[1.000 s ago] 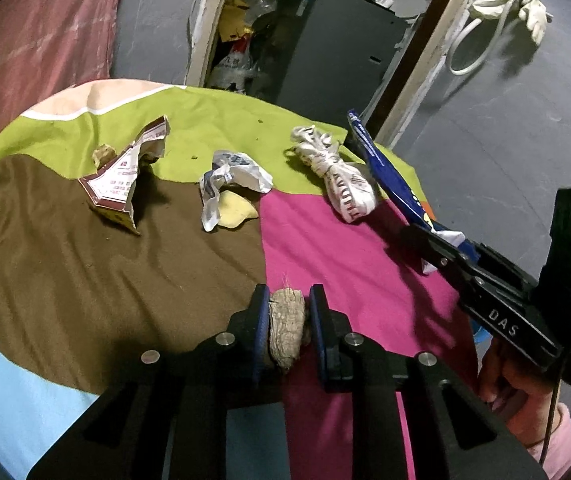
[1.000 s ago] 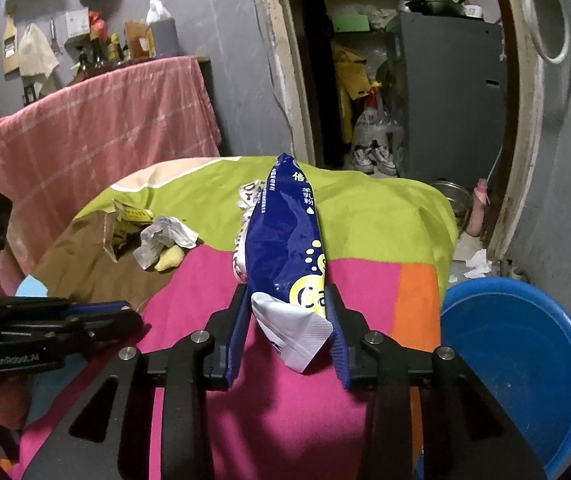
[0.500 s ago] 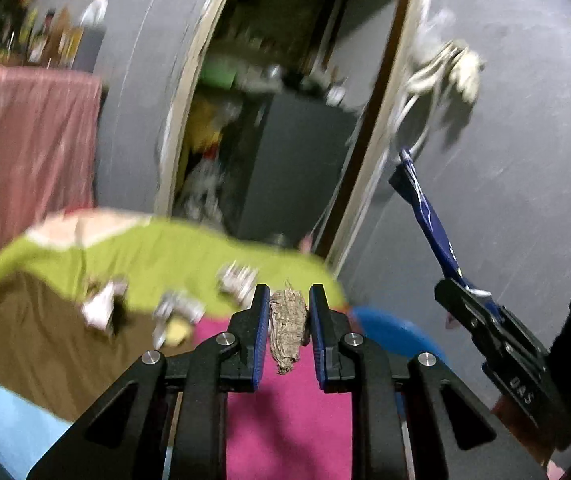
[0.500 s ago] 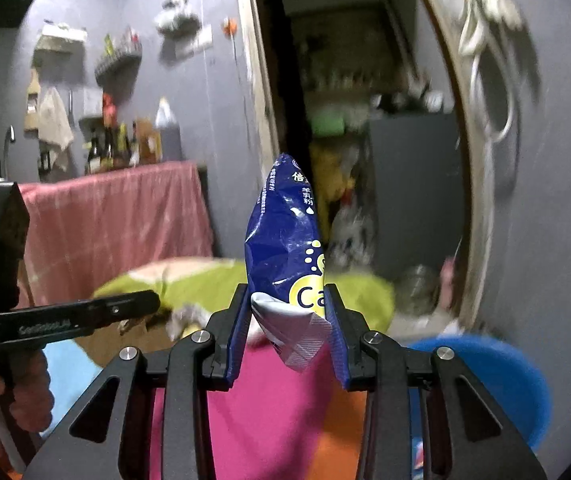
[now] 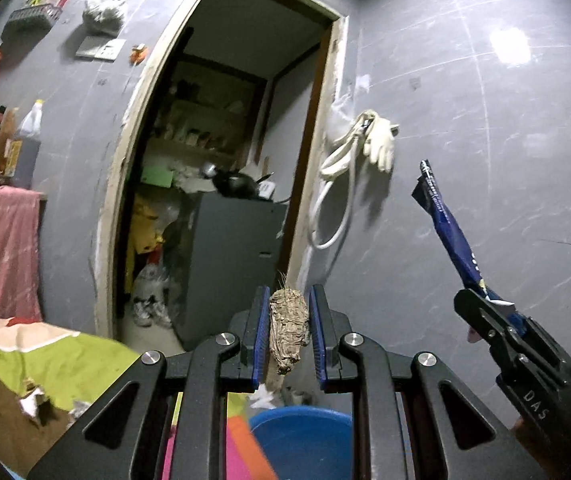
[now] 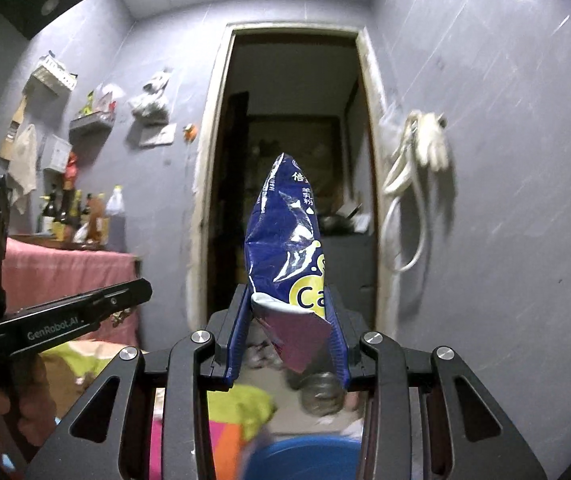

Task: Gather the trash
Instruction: 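Carry the clump and snack bag over the blue bucket and open both tools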

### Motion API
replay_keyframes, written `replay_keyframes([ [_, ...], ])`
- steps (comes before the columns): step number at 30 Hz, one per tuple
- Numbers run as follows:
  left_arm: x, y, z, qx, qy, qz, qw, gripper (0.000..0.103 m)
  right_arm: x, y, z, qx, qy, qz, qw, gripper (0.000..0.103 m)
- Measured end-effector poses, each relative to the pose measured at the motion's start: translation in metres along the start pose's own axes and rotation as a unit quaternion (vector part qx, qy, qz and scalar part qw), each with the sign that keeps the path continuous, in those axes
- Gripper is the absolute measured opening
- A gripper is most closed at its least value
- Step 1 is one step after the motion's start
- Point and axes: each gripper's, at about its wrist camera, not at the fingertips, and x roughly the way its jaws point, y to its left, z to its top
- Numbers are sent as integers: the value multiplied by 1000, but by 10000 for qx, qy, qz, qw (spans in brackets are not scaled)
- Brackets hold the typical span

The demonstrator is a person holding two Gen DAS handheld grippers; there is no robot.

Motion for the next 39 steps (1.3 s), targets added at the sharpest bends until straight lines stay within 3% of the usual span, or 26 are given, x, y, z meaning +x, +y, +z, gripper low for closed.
replay_keyframes([
  [6,25,-25,-13,52,172,-136,9997,16,-5,-27,-10,10,82,-379,9992,34],
  [14,83,-42,-58,40,1135,-244,9932,16,9,-61,-60,314,874,-658,9935,34],
  [18,112,-33,-82,-180,1718,-184,9848,16,17,-75,-87,553,1381,-701,9864,34],
  [28,152,-8,-137,-715,2933,61,9533,16,35,-80,-136,914,2412,-465,9650,36],
  [33,166,1,-150,-863,3302,65,9399,17,46,-80,-153,1063,2770,-349,9543,37],
  [37,167,6,-156,-945,3419,80,9349,18,53,-83,-164,1241,3010,-292,9451,37],
  [39,165,6,-156,-958,3429,49,9345,27,54,-84,-168,1298,3079,-276,9421,38],
])
